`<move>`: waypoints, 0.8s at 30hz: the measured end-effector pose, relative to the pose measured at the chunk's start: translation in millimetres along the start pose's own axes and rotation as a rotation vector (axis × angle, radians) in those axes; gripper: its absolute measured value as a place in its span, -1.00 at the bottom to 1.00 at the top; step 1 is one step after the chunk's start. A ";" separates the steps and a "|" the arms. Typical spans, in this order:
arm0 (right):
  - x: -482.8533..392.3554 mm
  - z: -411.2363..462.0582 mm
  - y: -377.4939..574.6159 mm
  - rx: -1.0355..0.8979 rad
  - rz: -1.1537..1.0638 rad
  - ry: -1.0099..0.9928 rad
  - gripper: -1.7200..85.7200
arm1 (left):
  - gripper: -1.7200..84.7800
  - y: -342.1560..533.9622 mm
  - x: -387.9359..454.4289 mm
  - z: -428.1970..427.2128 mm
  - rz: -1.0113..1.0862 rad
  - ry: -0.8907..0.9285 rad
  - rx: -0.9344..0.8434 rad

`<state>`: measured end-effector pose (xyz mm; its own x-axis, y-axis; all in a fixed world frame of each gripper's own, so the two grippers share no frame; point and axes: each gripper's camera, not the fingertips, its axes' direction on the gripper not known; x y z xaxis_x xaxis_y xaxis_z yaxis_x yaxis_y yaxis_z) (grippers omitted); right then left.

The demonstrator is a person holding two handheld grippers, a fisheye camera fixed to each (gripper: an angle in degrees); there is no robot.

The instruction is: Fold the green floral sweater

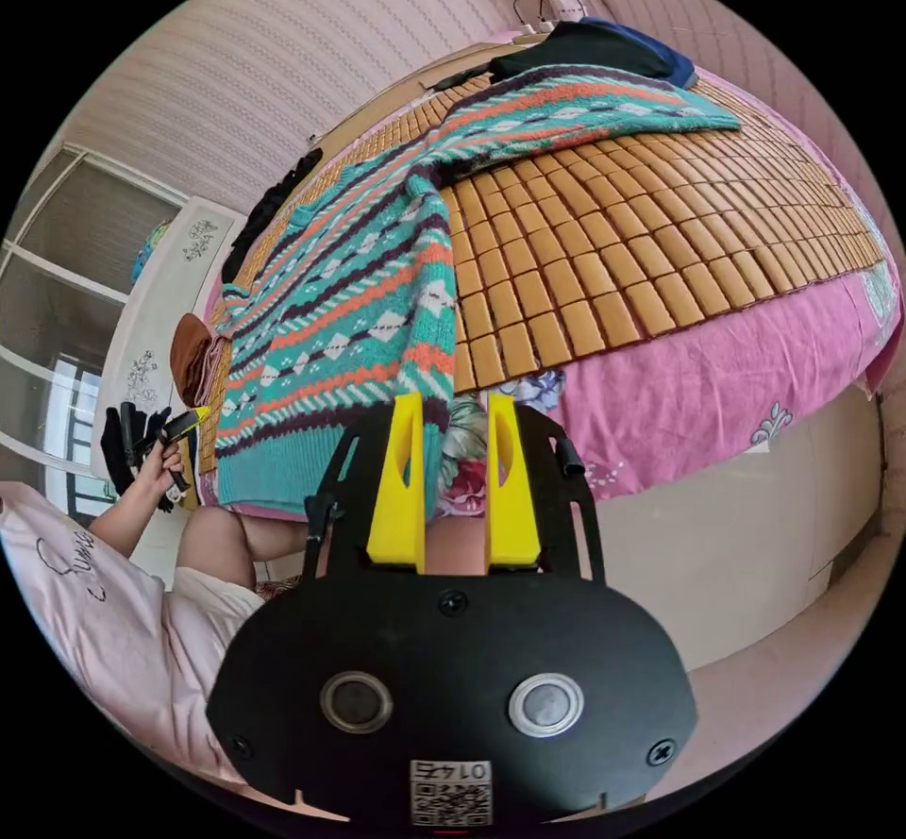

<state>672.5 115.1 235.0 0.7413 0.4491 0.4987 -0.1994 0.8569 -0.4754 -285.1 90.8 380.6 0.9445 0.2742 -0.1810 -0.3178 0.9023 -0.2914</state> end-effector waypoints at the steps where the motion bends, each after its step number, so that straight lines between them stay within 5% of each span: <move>1: -7.3 7.1 -7.3 -0.034 -0.001 -0.020 -0.89 | -0.65 7.7 -2.7 3.0 -0.002 0.016 -0.002; 10: -43.0 6.4 -47.4 -0.172 -0.013 0.221 -0.97 | -0.79 20.5 -0.6 23.5 0.080 -0.061 -0.099; 12: -50.0 10.9 -49.9 -0.182 0.009 0.258 -0.97 | -0.84 27.2 -1.9 16.8 0.121 0.061 -0.045; 18: -164.4 48.1 -104.4 -0.147 -0.230 0.544 -0.93 | -0.73 15.0 -64.5 -6.0 0.085 0.047 -0.062; 24: -344.3 140.4 -179.5 0.000 -0.661 0.257 -0.76 | -0.79 -52.3 -167.5 -58.4 -0.012 -0.048 0.208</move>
<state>363.1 -157.8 250.4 0.8350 -0.2386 0.4958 0.3444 0.9294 -0.1327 -431.5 -21.7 371.3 0.9525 0.2743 -0.1326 -0.2873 0.9534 -0.0920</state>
